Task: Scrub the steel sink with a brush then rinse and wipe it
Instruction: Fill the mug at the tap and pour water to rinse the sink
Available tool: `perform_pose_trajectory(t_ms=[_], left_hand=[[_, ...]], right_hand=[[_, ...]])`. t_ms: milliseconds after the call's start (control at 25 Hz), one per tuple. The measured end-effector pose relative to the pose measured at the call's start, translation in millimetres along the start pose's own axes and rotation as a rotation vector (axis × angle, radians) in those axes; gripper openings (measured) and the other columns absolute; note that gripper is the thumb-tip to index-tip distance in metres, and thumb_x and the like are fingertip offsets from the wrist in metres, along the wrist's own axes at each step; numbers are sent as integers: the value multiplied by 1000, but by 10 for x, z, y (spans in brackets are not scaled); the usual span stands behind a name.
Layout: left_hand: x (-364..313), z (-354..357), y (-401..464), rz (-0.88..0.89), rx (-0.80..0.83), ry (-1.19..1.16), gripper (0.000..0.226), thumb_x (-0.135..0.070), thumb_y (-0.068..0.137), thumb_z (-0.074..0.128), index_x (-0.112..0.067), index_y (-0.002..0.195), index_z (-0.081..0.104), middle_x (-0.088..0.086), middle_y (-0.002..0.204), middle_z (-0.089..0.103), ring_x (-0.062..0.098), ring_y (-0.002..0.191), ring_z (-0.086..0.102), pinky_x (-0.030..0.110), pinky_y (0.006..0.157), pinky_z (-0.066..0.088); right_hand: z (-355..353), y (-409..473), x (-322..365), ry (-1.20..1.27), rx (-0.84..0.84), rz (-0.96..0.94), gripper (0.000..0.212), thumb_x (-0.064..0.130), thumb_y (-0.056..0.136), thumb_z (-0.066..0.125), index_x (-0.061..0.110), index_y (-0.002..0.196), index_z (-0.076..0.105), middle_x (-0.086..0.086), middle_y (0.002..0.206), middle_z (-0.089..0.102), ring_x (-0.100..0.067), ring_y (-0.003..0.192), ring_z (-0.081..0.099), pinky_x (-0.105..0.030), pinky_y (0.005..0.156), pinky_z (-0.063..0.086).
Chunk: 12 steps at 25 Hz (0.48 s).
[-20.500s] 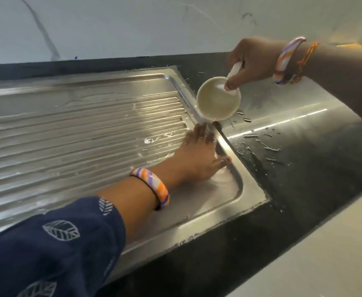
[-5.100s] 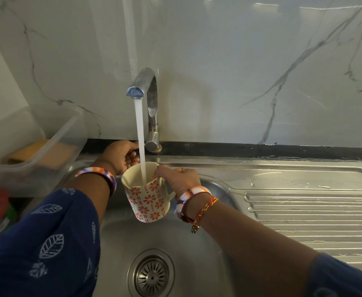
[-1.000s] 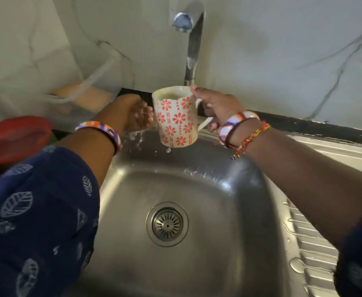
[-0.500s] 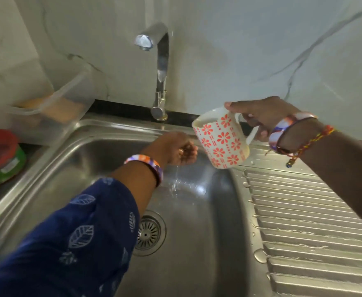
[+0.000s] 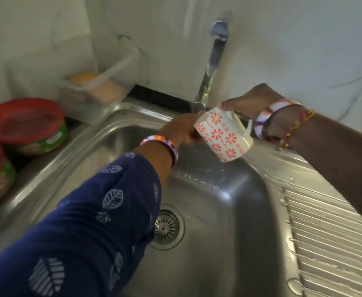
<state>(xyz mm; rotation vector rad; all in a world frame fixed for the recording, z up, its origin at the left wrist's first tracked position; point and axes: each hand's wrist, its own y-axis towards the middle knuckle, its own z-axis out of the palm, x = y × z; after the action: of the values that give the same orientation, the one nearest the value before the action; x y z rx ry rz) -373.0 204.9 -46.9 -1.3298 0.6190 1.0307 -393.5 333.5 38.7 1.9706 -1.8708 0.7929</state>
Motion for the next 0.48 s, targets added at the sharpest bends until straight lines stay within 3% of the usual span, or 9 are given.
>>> perform_pose_trajectory(t_ms=[40,120,280,320,400,440,480], left_hand=[[-79,-213,-49,50,-122,132,9,-14,92,56,-6,91,58,11,91,62,19,80,64,26,74,49],[-108,-688,-130,235,-246,460,20,-9,87,60,-1,105,63,17,107,64,29,102,62,30,83,42],[-50,-1491,-626,92,-395,533,25,-3,84,64,13,103,63,29,109,62,37,107,59,37,90,42],[6,-1657,-775,50,-431,494,29,-7,84,67,12,104,63,28,107,63,38,107,60,38,91,43],[134,-1883,-1124,-44,-339,479,44,-27,81,72,6,107,62,12,96,67,36,102,62,36,89,49],[231,-1893,-1323,-3,-339,494,41,-31,83,69,4,104,61,4,85,68,33,94,65,32,82,52],[344,-1901,-1500,41,-416,471,24,-23,89,61,1,94,59,0,71,67,26,78,68,27,70,55]], right_hand=[[143,-48,168,4,1,-75,40,39,73,75,6,92,65,-6,79,60,-13,59,48,-23,52,35],[416,-182,486,54,72,-206,36,38,71,76,9,87,64,-3,80,61,-12,61,51,-22,51,36],[715,-568,966,107,237,-393,30,26,74,76,15,59,52,2,59,49,-10,51,43,-16,39,35],[772,-692,1041,132,299,-442,32,22,75,75,15,56,50,2,57,47,-9,49,41,-15,38,33],[874,-949,1135,158,420,-515,31,20,76,74,15,56,50,1,56,45,-10,50,38,-15,42,31],[922,-1052,1139,168,474,-528,30,20,75,74,15,56,51,1,56,45,-11,52,38,-16,44,32],[967,-1138,1129,173,519,-545,29,19,74,75,15,56,52,1,56,45,-11,53,39,-18,48,33]])
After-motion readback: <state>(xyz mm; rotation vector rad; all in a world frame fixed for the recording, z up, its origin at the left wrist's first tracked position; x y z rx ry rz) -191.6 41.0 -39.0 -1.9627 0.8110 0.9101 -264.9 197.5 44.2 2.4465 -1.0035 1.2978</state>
